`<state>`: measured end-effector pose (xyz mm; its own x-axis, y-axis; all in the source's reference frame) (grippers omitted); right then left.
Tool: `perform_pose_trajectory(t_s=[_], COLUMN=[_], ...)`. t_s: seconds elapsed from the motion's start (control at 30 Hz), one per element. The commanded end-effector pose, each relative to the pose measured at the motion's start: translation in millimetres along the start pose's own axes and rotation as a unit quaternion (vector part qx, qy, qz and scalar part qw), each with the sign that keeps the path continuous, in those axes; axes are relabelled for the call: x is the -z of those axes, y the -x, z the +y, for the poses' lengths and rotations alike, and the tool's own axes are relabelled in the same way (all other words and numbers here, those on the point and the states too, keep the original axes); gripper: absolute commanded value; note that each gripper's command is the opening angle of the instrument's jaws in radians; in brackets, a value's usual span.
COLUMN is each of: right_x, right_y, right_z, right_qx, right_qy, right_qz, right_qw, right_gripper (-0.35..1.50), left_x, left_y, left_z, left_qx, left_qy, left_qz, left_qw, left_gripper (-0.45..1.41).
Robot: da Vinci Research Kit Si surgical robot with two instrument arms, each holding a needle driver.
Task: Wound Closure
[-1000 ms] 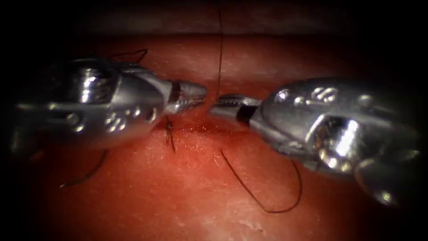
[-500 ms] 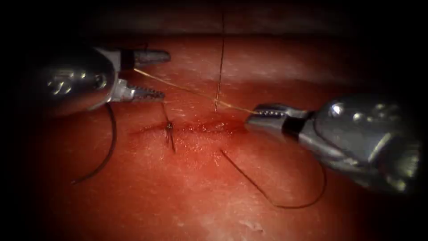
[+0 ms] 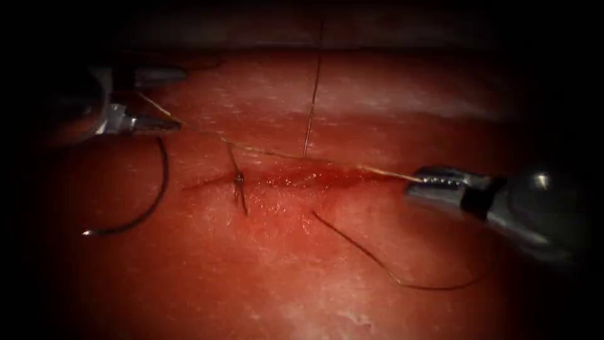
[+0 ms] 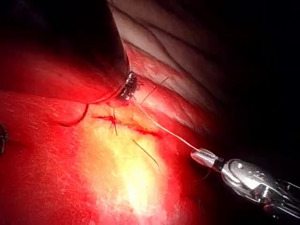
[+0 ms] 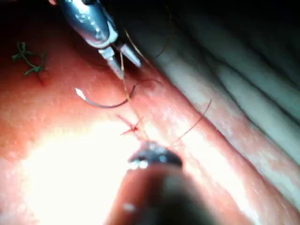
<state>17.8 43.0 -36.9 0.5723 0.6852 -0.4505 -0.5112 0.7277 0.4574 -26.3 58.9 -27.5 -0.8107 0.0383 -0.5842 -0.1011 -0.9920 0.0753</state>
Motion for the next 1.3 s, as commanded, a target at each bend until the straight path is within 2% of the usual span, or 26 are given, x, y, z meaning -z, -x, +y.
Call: perform_pose_trajectory(t_s=[0.03, 0.07, 0.1, 0.17, 0.37, 0.5, 0.57, 0.6, 0.63, 0.97, 1.2, 1.23, 1.27, 1.3], right_x=[-0.8, -0.8, -0.8, -0.7, -0.6, -0.5, -0.5, -0.5, -0.5, -0.6, -0.6, -0.6, -0.5, -0.4], right_y=[-0.2, -0.2, -0.2, -0.2, -0.1, 0.0, 0.0, 0.0, 0.0, -0.1, -0.5, -0.7, -0.8, -0.7], right_z=[0.1, 0.1, 0.1, 0.1, 0.3, 0.4, 0.3, 0.3, 0.3, 0.2, -0.5, -0.6, -0.7, -0.9], right_qx=[0.001, 0.001, 0.001, 0.001, 0.001, 0.002, 0.002, 0.002, 0.002, 0.001, -0.002, -0.004, -0.005, -0.006], right_qy=[0.000, 0.000, 0.000, 0.000, 0.001, 0.001, 0.002, 0.002, 0.002, 0.002, -0.010, -0.015, -0.021, -0.029], right_qz=[0.001, 0.001, 0.001, 0.001, 0.001, 0.001, 0.001, 0.001, 0.001, 0.001, 0.000, 0.003, 0.007, 0.020], right_qw=[1.000, 1.000, 1.000, 1.000, 1.000, 1.000, 1.000, 1.000, 1.000, 1.000, 1.000, 1.000, 1.000, 0.999], right_gripper=[-0.35, -0.35, -0.35, -0.35, -0.35, -0.35, -0.35, -0.35, -0.35, -0.35, -0.35, 0.04, 0.24, 0.86], left_x=[-0.8, -0.8, -0.9, -0.9, -0.7, -0.4, -0.4, -0.4, -0.3, 0.0, -0.1, -0.2, -0.2, -0.2], left_y=[-0.1, -0.2, -0.6, -0.7, -1.0, -0.7, -0.6, -0.6, -0.5, -0.4, -0.7, -0.7, -0.7, -0.7], left_z=[-0.2, -0.1, 0.2, 0.4, 0.3, 0.0, -0.1, -0.1, -0.1, 0.2, 0.1, 0.1, 0.1, 0.1], left_qx=[0.000, 0.000, 0.001, 0.002, -0.004, -0.004, 0.005, 0.005, 0.007, 0.130, 0.146, 0.146, 0.146, 0.146], left_qy=[-0.002, -0.002, -0.002, 0.002, 0.007, 0.003, 0.003, 0.003, 0.003, -0.007, 0.005, 0.005, 0.005, 0.005], left_qz=[0.000, -0.001, -0.001, 0.003, 0.007, 0.009, 0.008, 0.008, 0.008, -0.005, 0.005, 0.005, 0.005, 0.007], left_qw=[1.000, 1.000, 1.000, 1.000, 1.000, 1.000, 1.000, 1.000, 1.000, 0.991, 0.989, 0.989, 0.989, 0.989], left_gripper=[0.48, 0.47, 0.34, 0.29, 0.28, 0.19, -0.15, -0.15, -0.35, -0.35, -0.35, -0.35, -0.35, -0.35])
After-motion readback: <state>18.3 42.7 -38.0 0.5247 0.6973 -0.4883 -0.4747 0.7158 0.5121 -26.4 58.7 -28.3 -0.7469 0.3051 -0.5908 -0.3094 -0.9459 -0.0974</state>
